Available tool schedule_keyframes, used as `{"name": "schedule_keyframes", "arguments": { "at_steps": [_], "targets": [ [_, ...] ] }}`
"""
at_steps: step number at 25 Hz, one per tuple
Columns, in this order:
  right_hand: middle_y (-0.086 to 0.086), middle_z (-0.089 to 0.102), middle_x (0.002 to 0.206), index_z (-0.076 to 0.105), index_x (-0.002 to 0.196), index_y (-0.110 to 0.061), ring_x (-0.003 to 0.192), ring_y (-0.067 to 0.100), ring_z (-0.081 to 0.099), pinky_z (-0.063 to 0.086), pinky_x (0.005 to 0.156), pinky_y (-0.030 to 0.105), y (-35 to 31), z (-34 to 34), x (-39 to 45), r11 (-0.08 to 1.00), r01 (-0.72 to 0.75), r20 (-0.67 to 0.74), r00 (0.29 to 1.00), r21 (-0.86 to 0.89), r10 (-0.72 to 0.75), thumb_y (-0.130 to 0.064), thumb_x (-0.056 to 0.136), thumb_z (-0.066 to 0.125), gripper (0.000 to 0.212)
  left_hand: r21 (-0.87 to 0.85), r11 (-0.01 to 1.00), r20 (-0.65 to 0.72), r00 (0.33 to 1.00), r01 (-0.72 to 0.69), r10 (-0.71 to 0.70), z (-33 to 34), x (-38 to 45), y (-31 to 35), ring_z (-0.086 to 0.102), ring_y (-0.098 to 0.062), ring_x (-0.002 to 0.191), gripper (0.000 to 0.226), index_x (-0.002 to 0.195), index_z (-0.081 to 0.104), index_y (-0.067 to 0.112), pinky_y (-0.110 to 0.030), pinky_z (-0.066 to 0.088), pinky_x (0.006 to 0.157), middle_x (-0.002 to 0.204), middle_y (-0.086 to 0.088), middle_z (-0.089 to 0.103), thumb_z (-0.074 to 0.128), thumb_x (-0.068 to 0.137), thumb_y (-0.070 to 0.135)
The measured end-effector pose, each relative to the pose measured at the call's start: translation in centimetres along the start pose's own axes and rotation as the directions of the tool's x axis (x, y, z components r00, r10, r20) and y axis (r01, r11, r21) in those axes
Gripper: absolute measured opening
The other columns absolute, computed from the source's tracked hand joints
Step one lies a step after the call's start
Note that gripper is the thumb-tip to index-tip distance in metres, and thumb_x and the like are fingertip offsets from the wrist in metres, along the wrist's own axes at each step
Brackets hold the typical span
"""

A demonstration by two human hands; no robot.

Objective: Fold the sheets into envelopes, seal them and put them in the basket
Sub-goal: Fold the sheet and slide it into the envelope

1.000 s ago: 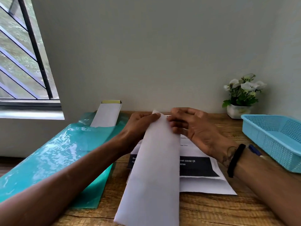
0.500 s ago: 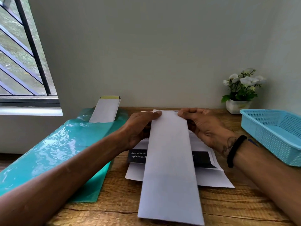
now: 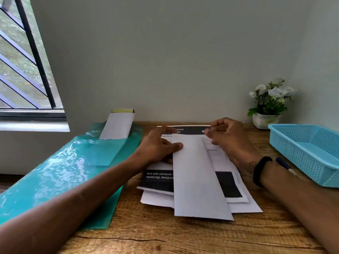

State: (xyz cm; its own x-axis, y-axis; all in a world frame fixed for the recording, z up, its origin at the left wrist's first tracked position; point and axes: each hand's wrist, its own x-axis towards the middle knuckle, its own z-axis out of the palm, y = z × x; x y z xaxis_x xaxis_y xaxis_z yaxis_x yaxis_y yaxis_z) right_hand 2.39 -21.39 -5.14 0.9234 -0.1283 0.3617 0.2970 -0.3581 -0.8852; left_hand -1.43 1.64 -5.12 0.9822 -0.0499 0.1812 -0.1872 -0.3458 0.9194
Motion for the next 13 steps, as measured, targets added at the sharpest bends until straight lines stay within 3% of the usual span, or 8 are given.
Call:
{"name": "schedule_keyframes", "arguments": {
  "at_steps": [2, 4, 6, 8, 10, 13],
  "targets": [
    [-0.007, 0.072, 0.108, 0.073, 0.111, -0.019, 0.098, 0.009, 0.067, 0.056, 0.082, 0.025, -0.9, 0.1, -1.1, 0.915, 0.25, 0.14, 0.966, -0.317, -0.216, -0.036, 0.09, 0.078, 0.027, 0.394, 0.906, -0.087, 0.975, -0.155, 0.205, -0.3, 0.3, -0.6, 0.069, -0.008, 0.057, 0.032, 0.113, 0.07, 0.03, -0.024, 0.057, 0.064, 0.072, 0.003, 0.076, 0.084, 0.085, 0.036],
    [-0.009, 0.075, 0.108, 0.077, 0.107, -0.023, 0.098, 0.006, 0.067, 0.057, 0.086, 0.031, -1.6, 0.8, -2.0, 0.829, 0.391, 0.344, 0.902, -0.399, -0.26, -0.048, 0.094, 0.068, 0.03, 0.641, 0.73, -0.082, 0.924, -0.239, 0.375, -0.4, 0.5, -1.1, 0.063, -0.004, 0.062, 0.023, 0.104, 0.075, 0.031, -0.022, 0.049, 0.064, 0.071, 0.008, 0.071, 0.079, 0.086, 0.046],
    [-0.008, 0.076, 0.113, 0.077, 0.108, -0.028, 0.1, 0.007, 0.068, 0.057, 0.09, 0.037, -1.6, 1.6, -2.5, 0.776, 0.423, 0.48, 0.859, -0.467, -0.178, -0.066, 0.093, 0.054, 0.048, 0.689, 0.671, -0.04, 0.91, -0.274, 0.413, -0.4, 0.8, -1.5, 0.065, -0.009, 0.07, 0.023, 0.099, 0.08, 0.029, -0.027, 0.05, 0.067, 0.076, 0.008, 0.074, 0.07, 0.092, 0.048],
    [-0.01, 0.071, 0.129, 0.072, 0.121, -0.034, 0.116, 0.009, 0.064, 0.053, 0.1, 0.037, -1.2, 2.0, -2.6, 0.758, 0.4, 0.53, 0.844, -0.516, -0.084, -0.081, 0.088, 0.042, 0.065, 0.703, 0.652, 0.004, 0.918, -0.284, 0.396, -0.3, 1.1, -1.8, 0.069, -0.014, 0.079, 0.026, 0.105, 0.08, 0.028, -0.028, 0.05, 0.071, 0.086, 0.004, 0.077, 0.061, 0.099, 0.045],
    [-0.012, 0.059, 0.147, 0.062, 0.138, -0.033, 0.134, 0.011, 0.054, 0.043, 0.112, 0.033, -0.8, 2.1, -2.7, 0.747, 0.392, 0.557, 0.83, -0.536, -0.035, -0.083, 0.086, 0.041, 0.075, 0.7, 0.651, 0.037, 0.926, -0.293, 0.376, -0.3, 1.1, -1.9, 0.069, -0.018, 0.086, 0.028, 0.115, 0.076, 0.027, -0.029, 0.047, 0.074, 0.091, 0.001, 0.076, 0.055, 0.103, 0.043],
    [-0.011, 0.046, 0.159, 0.048, 0.152, -0.029, 0.147, 0.011, 0.041, 0.031, 0.119, 0.03, -0.8, 2.5, -2.7, 0.72, 0.412, 0.582, 0.813, -0.558, -0.014, -0.076, 0.093, 0.041, 0.076, 0.715, 0.633, 0.093, 0.938, -0.297, 0.335, -0.3, 1.0, -2.0, 0.065, -0.021, 0.1, 0.035, 0.124, 0.071, 0.028, -0.031, 0.043, 0.08, 0.098, -0.001, 0.072, 0.048, 0.105, 0.047]
  ]
}}
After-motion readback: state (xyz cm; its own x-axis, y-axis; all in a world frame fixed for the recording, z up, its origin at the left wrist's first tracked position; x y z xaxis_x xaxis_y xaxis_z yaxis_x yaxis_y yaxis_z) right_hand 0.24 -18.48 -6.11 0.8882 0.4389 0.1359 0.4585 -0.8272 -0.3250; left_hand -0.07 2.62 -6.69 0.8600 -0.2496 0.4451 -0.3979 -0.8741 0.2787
